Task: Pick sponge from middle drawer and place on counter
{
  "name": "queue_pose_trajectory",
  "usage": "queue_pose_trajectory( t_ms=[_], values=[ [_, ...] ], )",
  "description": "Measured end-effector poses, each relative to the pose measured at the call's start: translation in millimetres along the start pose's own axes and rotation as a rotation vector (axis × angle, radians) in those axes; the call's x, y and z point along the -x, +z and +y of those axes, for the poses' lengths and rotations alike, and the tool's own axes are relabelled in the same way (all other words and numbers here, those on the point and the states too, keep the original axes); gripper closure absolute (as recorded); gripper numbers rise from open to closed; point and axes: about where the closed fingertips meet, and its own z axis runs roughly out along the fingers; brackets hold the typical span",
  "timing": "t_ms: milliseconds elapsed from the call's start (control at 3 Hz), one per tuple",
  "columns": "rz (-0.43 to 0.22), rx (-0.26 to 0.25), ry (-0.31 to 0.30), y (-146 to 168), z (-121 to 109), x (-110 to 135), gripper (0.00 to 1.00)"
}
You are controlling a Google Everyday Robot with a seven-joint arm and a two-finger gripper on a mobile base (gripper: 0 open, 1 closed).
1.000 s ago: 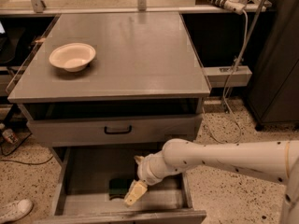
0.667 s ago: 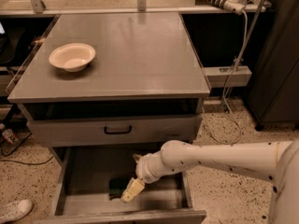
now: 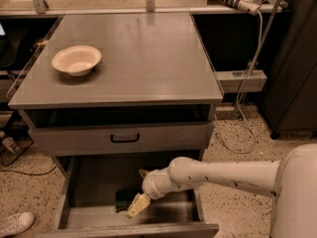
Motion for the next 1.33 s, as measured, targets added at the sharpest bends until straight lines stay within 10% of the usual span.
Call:
queue_pose_trajectory(
  t_ms=[1333],
  values=[
    [-0.012, 0.018, 0.039, 62.3, -3.9, -24.8, 0.00]
  ],
)
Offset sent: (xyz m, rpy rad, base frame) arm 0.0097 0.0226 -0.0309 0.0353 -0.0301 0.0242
